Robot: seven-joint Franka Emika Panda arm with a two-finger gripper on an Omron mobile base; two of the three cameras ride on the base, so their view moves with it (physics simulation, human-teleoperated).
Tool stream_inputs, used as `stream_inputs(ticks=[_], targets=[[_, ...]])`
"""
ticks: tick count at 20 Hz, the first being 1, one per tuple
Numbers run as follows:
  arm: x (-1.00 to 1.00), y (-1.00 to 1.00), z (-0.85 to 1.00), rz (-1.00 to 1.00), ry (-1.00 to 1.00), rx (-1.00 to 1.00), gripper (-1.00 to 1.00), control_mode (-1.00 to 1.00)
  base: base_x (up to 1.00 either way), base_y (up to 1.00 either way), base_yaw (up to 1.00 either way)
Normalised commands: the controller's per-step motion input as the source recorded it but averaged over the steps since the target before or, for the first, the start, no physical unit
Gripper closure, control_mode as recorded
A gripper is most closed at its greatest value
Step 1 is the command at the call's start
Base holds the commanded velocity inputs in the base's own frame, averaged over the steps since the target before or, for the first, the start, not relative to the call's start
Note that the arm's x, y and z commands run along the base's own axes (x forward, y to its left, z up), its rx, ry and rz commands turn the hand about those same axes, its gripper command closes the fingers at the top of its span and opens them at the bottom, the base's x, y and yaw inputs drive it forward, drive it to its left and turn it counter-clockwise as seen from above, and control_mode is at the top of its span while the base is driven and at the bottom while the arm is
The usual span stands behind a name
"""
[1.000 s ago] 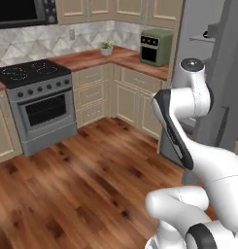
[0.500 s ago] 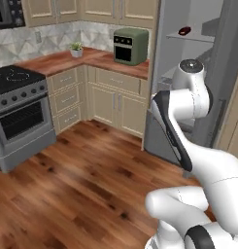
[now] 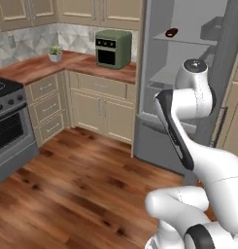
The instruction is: Gather the squash and lemon wedge from the fridge and place them on a tray on the dining counter. Then gather the steak and chicken drumstick from the fridge and place them on the other tray.
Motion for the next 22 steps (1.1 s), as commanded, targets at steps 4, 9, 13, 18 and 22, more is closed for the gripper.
stream_inputs(ticks=[4, 9, 13, 18, 22], targets=[[0.00, 0.00, 0.00, 0.00, 0.00, 0.00, -1.00, 1.00, 0.88, 0.16, -0.18], [0.00, 0.00, 0.00, 0.00, 0.00, 0.00, -1.00, 1.00, 0.78, 0.27, -0.20], [0.00, 0.00, 0.00, 0.00, 0.00, 0.00, -1.00, 1.00, 0.52, 0.36, -0.33], [0.00, 0.00, 0.00, 0.00, 0.00, 0.00, -1.00, 1.00, 0.25, 0.33, -0.43], [0.00, 0.00, 0.00, 0.00, 0.00, 0.00, -1.00, 1.00, 0.33, 0.38, -0.41]])
